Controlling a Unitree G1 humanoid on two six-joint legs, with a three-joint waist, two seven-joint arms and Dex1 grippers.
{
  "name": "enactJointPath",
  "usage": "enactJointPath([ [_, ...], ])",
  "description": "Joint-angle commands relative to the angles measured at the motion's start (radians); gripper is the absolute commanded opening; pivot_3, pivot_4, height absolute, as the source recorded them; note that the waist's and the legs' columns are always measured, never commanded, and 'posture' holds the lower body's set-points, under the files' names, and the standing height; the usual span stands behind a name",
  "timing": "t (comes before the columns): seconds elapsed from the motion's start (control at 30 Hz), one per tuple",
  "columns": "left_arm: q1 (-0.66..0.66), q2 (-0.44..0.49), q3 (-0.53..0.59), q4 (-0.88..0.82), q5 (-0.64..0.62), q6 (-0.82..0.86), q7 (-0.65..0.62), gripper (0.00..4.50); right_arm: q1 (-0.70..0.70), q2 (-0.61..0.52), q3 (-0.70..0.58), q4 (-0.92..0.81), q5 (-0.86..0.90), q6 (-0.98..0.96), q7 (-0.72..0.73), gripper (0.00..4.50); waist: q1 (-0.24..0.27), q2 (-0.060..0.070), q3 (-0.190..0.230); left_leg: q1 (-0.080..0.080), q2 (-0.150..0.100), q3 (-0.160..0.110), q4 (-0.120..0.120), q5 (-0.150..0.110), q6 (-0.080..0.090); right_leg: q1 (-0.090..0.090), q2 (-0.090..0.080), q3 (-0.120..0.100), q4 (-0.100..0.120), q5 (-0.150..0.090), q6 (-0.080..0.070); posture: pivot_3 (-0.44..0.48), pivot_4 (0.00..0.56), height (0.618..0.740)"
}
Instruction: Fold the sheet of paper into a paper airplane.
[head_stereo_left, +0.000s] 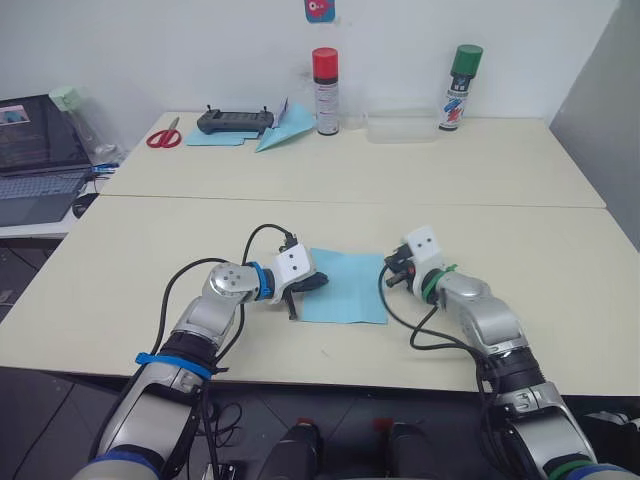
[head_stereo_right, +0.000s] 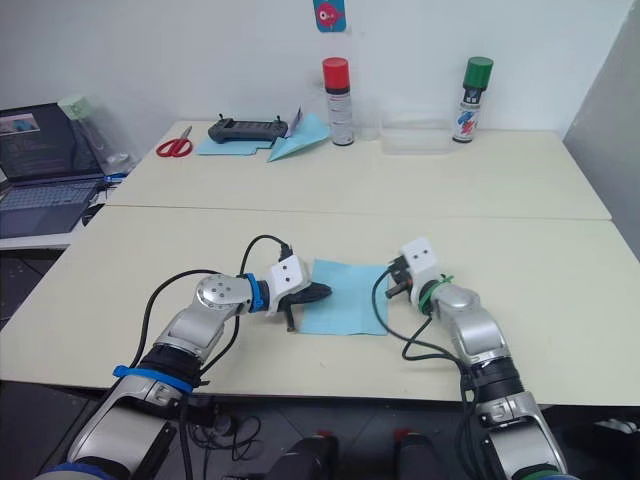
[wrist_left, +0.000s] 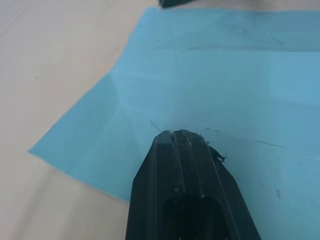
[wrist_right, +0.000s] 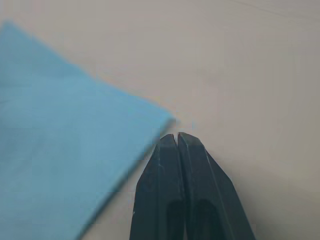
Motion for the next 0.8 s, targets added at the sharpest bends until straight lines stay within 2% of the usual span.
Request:
enactJointPath([
  [0.03,0.028,0.01,-0.031,0.052,0.052,0.014,-0.002,0.0,-0.026,0.011,-0.069,-0.058,0.082,0.062,0.017,0.68,-0.003,0.0,0.0,0.0,0.0,0.0,0.0,0.0,0.0,0.0,0.0,0.0,0.0,0.0,0.0,0.0,0.15,0.74],
  [0.27,0.014,0.006,-0.034,0.071,0.058,-0.001,0.001,0.0,-0.077,0.063,-0.177,-0.063,0.242,0.257,0.018,3.06,-0.005,0.0,0.0,0.0,0.0,0.0,0.0,0.0,0.0,0.0,0.0,0.0,0.0,0.0,0.0,0.0,0.15,0.74],
  [0.37,0.015,0.006,-0.036,0.071,0.059,-0.004,0.0,0.0,-0.109,0.082,-0.233,-0.039,0.314,0.358,0.003,3.06,-0.005,0.0,0.0,0.0,0.0,0.0,0.0,0.0,0.0,0.0,0.0,0.0,0.0,0.0,0.0,0.0,0.15,0.74],
  [0.5,0.017,0.006,-0.038,0.068,0.06,-0.005,0.0,0.0,-0.118,0.041,-0.159,0.013,0.249,0.366,0.003,3.06,-0.006,0.0,0.0,0.0,0.0,0.0,0.0,0.0,0.0,0.0,0.0,0.0,0.0,0.0,0.0,0.0,0.15,0.74],
  [0.8,0.031,0.008,-0.035,0.051,0.062,-0.001,0.006,0.0,-0.138,0.06,-0.187,0.044,0.303,0.465,0.0,3.06,-0.007,0.001,0.0,0.0,0.0,0.0,0.0,0.0,0.0,0.0,0.0,0.0,0.0,0.0,0.0,0.0,0.15,0.74],
])
